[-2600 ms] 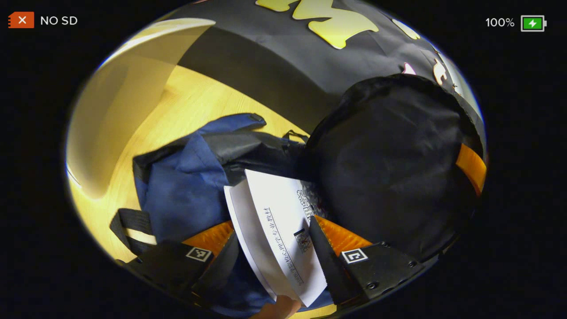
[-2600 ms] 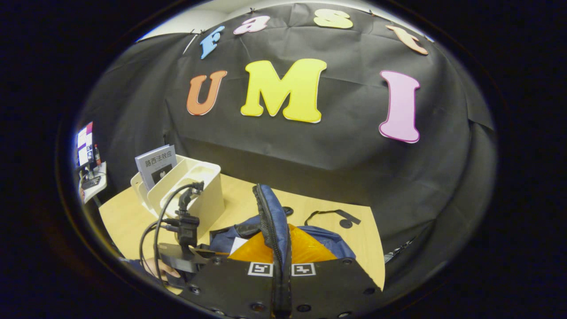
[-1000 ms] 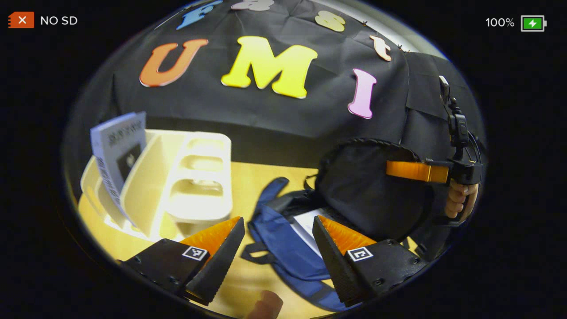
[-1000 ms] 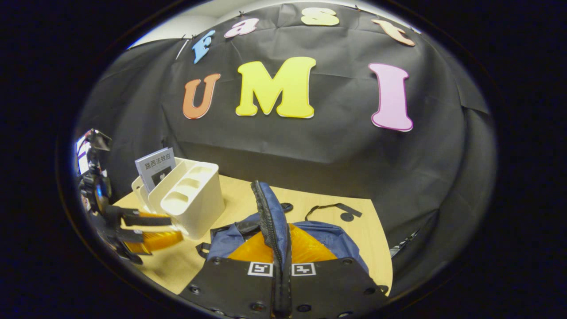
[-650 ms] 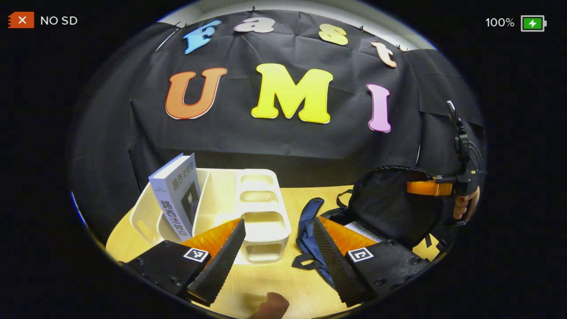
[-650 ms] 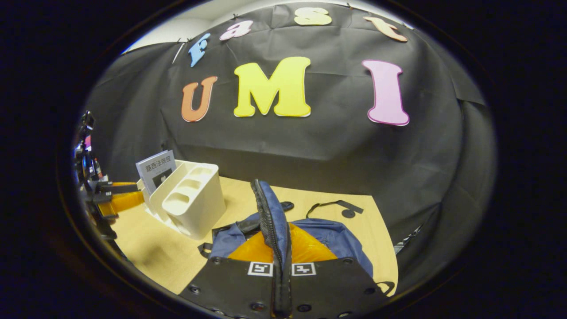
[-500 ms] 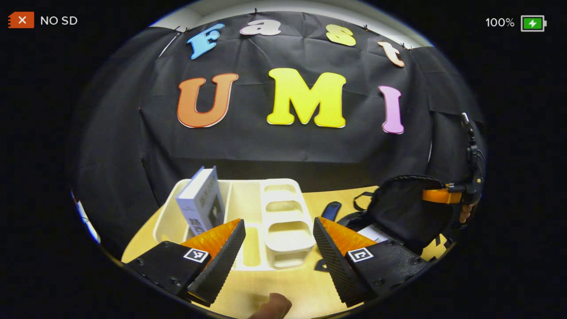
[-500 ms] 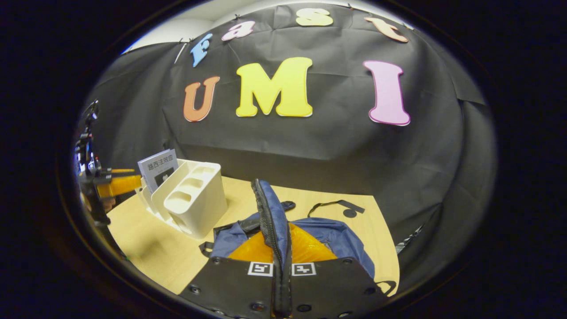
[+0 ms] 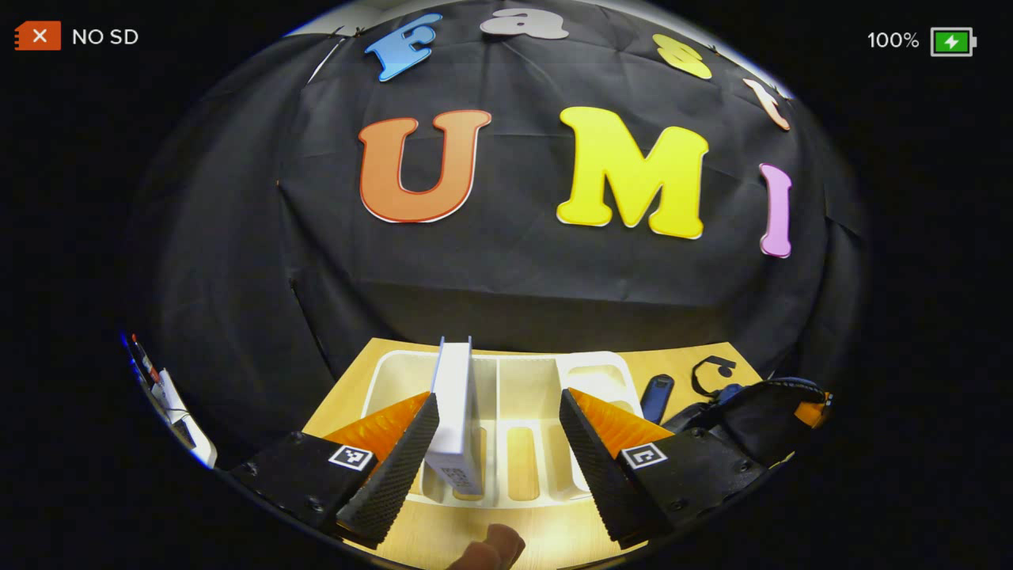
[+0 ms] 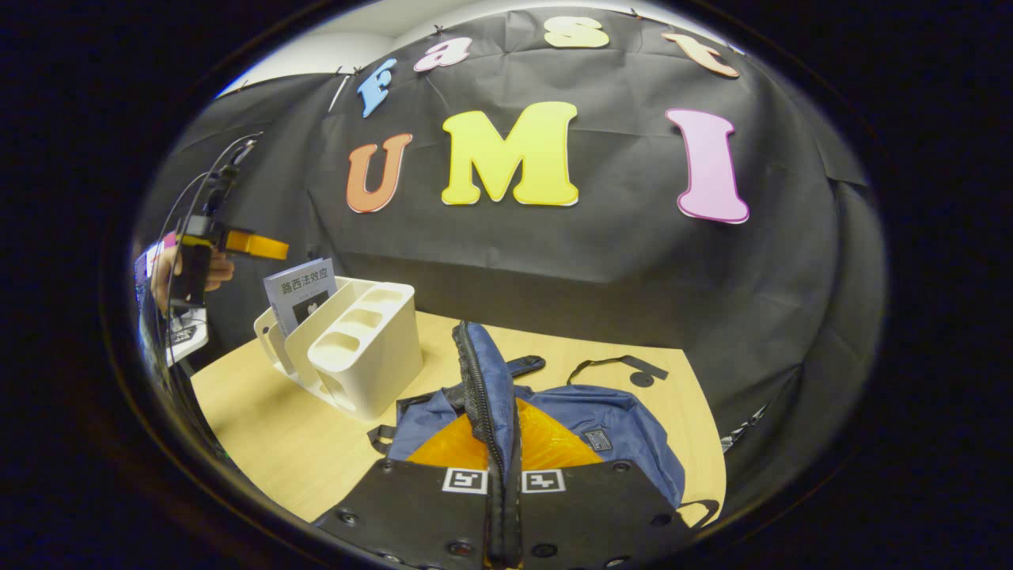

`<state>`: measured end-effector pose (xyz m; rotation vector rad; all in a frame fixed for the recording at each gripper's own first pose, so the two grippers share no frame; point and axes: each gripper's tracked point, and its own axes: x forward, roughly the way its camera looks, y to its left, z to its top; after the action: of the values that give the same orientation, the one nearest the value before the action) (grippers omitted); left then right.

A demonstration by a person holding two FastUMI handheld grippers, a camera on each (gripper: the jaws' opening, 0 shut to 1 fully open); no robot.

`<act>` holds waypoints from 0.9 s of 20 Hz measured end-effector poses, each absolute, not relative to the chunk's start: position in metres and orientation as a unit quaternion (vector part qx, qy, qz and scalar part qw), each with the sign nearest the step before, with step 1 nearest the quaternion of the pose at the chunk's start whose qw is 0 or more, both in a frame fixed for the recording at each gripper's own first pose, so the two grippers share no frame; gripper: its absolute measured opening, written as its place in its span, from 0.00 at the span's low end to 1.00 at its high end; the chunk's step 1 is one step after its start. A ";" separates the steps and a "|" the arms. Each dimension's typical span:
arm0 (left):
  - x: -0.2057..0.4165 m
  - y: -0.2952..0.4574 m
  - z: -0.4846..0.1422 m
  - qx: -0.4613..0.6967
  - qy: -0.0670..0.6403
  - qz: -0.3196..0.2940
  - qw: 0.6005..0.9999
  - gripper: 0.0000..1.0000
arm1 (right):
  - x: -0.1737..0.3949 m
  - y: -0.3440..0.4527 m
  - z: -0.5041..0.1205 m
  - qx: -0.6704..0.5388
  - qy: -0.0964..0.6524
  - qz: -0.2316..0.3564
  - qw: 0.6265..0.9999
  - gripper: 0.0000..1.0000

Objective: Open the schoolbag, grab two books from the bookshelf and put them into the schoolbag.

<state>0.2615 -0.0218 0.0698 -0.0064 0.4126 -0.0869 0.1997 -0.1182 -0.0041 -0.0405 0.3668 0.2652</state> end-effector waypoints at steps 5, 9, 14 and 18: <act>0.294 -0.003 0.042 0.042 0.292 -0.019 0.955 0.98 | 0.193 -0.120 -0.012 -0.009 0.177 0.139 0.974 0.01; 0.305 0.009 0.022 0.041 0.359 -0.016 0.932 0.96 | 0.189 -0.131 -0.014 -0.003 0.164 0.129 0.978 0.00; 0.319 0.009 -0.005 0.067 0.420 -0.011 0.905 0.94 | 0.187 -0.138 -0.021 -0.005 0.160 0.124 0.979 0.00; 0.319 0.012 -0.021 0.064 0.481 -0.014 0.875 0.89 | 0.185 -0.135 -0.027 -0.015 0.159 0.126 0.979 0.01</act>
<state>0.3186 0.0122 -0.0213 0.1336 1.0034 -0.0289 0.1852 -0.1354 -0.0269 -0.0308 0.3195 0.2533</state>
